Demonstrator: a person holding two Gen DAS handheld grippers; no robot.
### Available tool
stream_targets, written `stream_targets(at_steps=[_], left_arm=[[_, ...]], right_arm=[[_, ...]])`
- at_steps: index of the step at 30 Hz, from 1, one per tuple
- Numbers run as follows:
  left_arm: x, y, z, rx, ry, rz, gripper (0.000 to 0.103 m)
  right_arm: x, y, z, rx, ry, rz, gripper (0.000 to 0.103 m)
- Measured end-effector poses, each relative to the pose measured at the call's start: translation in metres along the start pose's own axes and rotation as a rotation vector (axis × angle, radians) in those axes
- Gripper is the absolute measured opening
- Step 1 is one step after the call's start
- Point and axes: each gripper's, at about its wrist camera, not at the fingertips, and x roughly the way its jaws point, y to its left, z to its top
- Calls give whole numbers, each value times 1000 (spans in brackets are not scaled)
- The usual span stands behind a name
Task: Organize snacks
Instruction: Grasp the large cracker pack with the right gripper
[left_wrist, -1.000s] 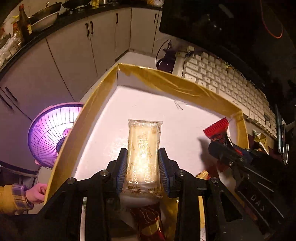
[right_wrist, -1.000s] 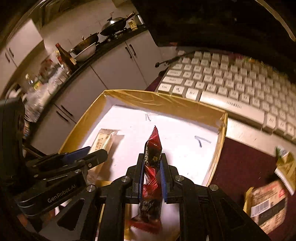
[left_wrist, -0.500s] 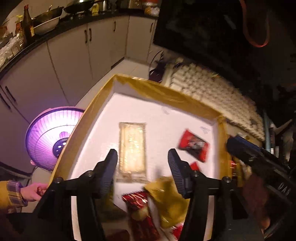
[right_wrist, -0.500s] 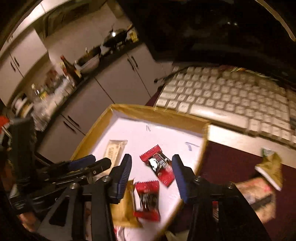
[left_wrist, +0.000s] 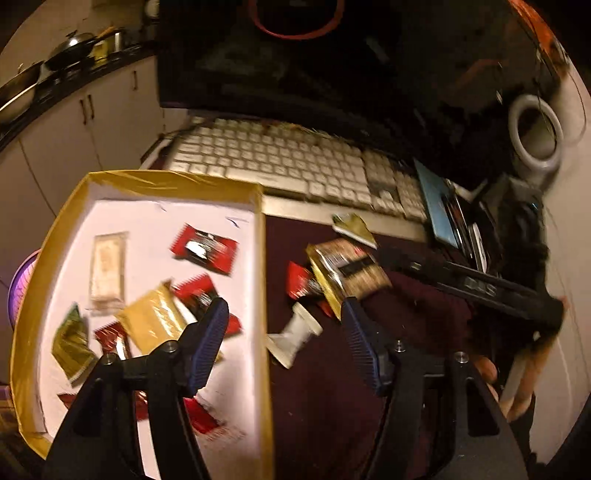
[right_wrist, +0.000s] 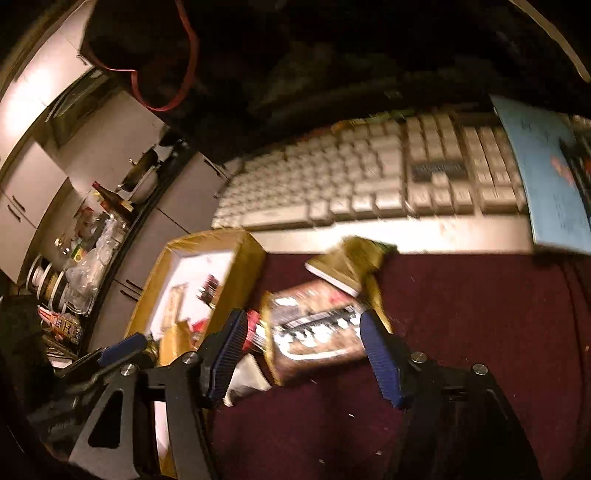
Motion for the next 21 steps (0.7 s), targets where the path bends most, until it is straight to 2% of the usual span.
stream_targets(at_steps=[1, 3, 7, 10, 11, 15, 19, 21], left_arm=[[1, -3, -2, 7, 10, 3, 62], [2, -5, -9, 7, 24, 8, 62], [0, -8, -19, 28, 2, 33, 62], [4, -2, -20, 12, 27, 15, 62], [6, -1, -21, 9, 33, 10, 62], [4, 4, -23, 2, 31, 2, 62], [3, 8, -23, -10, 29, -4, 62], [3, 9, -23, -13, 26, -7, 62]], right_arm=[[3, -1, 0, -11, 13, -3, 67], [14, -4, 3, -30, 41, -34, 79], [34, -7, 10, -29, 72, -60, 84], [51, -10, 14, 11, 107, -58, 84], [56, -9, 15, 12, 118, -54, 87], [67, 9, 11, -75, 111, -89, 96], [75, 26, 1, -187, 113, -174, 97], [77, 34, -5, -249, 118, -208, 91]])
